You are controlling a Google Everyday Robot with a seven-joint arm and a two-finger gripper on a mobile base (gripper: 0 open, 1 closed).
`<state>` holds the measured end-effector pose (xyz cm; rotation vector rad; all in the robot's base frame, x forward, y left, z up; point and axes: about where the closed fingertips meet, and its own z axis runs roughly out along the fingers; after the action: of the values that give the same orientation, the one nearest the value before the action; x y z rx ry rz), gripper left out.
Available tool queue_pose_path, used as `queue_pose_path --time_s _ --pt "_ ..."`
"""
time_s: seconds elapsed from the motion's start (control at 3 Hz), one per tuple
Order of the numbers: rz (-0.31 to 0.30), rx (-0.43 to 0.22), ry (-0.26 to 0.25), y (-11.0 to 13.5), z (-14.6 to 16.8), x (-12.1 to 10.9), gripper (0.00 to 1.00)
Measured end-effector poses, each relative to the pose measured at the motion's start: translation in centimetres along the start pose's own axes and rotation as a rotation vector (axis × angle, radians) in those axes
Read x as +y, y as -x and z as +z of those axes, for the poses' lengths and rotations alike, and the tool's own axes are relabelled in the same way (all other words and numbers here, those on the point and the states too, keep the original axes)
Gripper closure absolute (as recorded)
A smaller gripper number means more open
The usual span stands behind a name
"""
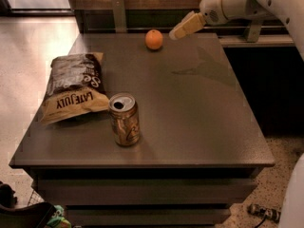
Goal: Move orange near brown chip bag
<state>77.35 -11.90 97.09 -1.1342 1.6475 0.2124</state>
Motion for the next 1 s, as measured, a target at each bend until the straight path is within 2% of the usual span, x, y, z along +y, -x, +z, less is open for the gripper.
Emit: queue_pose_path --time_s 0.33,0.67,1.0 --pt "0.035 -0.046 0.077 0.2 7.1 0.8 0.0" --pt "0.1 -0.038 0.152 -1.1 12.2 2.3 0.0" --pt "0.217 -0.064 0.223 -3.5 15.2 3.5 0.0"
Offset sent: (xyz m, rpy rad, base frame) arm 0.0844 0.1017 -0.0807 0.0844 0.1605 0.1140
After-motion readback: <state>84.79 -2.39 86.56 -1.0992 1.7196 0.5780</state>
